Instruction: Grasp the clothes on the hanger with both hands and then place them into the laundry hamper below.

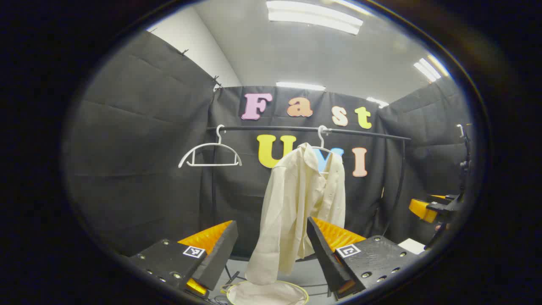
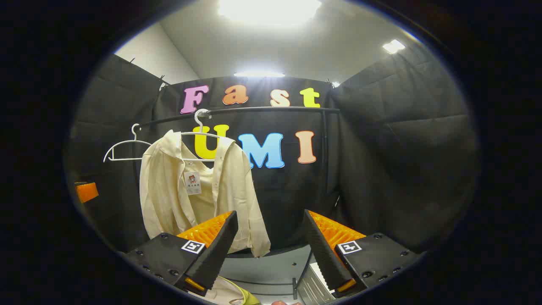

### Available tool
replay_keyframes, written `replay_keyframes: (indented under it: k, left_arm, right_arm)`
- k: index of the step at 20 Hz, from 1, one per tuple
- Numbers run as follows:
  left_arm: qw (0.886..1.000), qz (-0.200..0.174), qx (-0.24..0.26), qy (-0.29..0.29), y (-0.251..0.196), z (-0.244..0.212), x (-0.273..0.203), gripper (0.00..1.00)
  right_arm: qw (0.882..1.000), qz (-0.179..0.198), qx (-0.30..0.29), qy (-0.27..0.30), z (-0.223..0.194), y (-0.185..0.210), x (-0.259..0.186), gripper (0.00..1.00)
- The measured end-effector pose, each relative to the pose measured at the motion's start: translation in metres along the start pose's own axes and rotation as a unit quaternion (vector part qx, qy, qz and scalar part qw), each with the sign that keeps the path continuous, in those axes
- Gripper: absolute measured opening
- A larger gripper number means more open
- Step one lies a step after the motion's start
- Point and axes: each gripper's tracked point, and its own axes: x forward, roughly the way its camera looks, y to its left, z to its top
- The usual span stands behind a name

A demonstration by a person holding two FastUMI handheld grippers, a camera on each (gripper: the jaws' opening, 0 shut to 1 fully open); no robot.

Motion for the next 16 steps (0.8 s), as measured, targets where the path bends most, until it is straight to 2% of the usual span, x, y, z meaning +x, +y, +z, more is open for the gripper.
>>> replay_keyframes:
  k: [16]
  left_arm:
    - [1.000, -0.006, -0.006, 0.000, -0.001, -0.001, -0.008, 0.95]
  right_arm:
    - [1.000, -0.017, 0.000, 0.004, -0.003, -0.012, -0.016, 0.98]
